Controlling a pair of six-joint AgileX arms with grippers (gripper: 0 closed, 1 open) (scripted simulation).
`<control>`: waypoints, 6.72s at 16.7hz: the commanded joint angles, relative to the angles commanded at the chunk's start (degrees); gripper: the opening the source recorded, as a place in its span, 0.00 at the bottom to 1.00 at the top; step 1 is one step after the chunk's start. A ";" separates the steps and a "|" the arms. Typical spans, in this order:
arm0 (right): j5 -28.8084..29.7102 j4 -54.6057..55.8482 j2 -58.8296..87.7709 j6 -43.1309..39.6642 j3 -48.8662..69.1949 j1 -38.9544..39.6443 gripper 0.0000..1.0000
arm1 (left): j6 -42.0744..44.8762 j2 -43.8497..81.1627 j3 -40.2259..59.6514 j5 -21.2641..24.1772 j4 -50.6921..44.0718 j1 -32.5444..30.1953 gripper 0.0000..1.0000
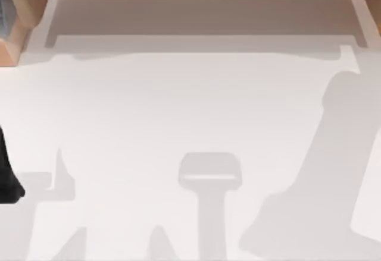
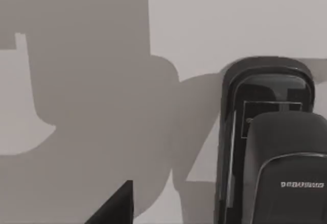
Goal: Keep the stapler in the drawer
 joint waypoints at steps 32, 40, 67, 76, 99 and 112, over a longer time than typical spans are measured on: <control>-26.29 121.15 -43.31 -52.01 -86.49 -29.45 1.00 | 0.00 0.00 0.00 0.00 0.00 0.00 1.00; -35.08 160.01 -36.76 -65.33 -110.56 -25.08 1.00 | 0.00 0.00 0.00 0.00 0.00 0.00 1.00; -34.70 167.53 -32.05 -68.33 -111.61 -17.19 0.55 | 0.00 0.00 0.00 0.00 0.00 0.00 1.00; -34.70 167.53 -32.05 -68.33 -111.61 -17.19 0.00 | 0.00 0.00 0.00 0.00 0.00 0.00 1.00; -27.36 158.45 -26.57 -68.27 -98.32 -10.35 0.00 | 0.00 0.00 0.00 0.00 0.00 0.00 1.00; -22.66 150.11 -20.64 -68.22 -84.32 -6.02 0.00 | 0.00 0.00 0.00 0.00 0.00 0.00 1.00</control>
